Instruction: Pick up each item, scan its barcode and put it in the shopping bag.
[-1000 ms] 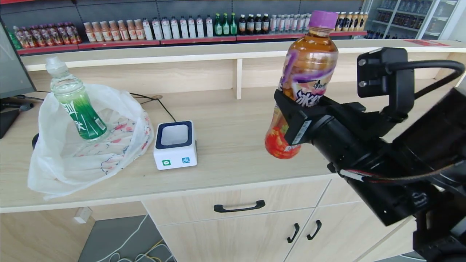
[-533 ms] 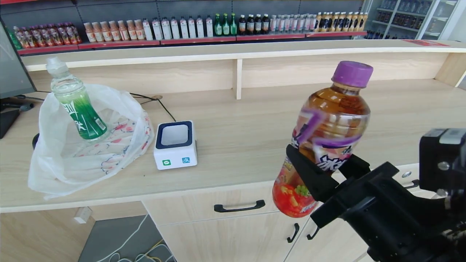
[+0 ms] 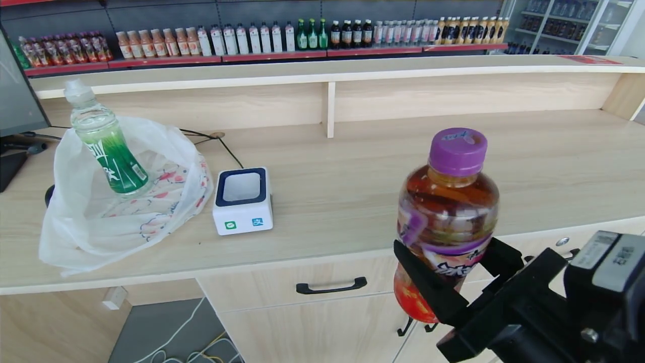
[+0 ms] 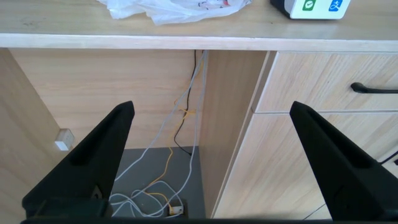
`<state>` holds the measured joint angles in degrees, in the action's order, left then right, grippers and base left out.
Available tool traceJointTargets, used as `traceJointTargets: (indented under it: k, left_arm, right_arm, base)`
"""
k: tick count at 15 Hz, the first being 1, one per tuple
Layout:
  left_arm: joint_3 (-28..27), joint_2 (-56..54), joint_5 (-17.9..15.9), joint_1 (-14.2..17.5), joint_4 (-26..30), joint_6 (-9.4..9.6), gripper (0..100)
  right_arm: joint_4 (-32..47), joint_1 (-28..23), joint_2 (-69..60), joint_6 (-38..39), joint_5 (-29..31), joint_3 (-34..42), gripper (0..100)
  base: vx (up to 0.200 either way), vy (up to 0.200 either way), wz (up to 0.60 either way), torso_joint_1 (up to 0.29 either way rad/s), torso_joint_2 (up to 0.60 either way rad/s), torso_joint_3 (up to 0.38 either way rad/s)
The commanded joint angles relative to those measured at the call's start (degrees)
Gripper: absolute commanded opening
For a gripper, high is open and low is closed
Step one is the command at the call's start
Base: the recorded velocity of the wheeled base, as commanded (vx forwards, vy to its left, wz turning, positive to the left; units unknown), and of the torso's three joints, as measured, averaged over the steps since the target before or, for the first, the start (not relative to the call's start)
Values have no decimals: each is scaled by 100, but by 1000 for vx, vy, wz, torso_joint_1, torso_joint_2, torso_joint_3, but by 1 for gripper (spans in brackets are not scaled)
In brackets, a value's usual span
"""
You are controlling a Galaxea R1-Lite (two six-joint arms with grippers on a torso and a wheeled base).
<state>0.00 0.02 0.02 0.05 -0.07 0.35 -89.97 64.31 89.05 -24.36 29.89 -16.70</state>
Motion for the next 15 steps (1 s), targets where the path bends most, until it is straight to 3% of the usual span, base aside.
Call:
traceJointTargets:
  k: [1, 3, 4, 9, 13, 15]
  left_arm:
    - [0, -2, -2, 4, -1, 0, 100]
    - [0, -2, -2, 4, -1, 0, 100]
    - [0, -2, 6, 4, -1, 0, 100]
    - [0, -2, -2, 4, -1, 0, 100]
    - [0, -2, -2, 4, -1, 0, 100]
    - [0, -2, 6, 4, -1, 0, 100]
  right_arm:
    - [-3, 522, 174, -465, -10, 0, 0]
    - [-3, 820, 385, -974, -1, 9, 0]
    - [-3, 820, 376, -1546, -1, 44, 0]
    - [-3, 838, 209, -2943, -203, -17, 0]
    - [-3, 900, -178, -4226, -897, 141, 0]
    - [-3, 926, -397, -4516, -1170, 492, 0]
  base:
    - [0, 0, 0, 0, 0, 0]
    - [0, 0, 0, 0, 0, 0]
    - [0, 0, 0, 0, 0, 0]
    - [0, 0, 0, 0, 0, 0]
    - [0, 0, 0, 0, 0, 0]
    - [0, 0, 0, 0, 0, 0]
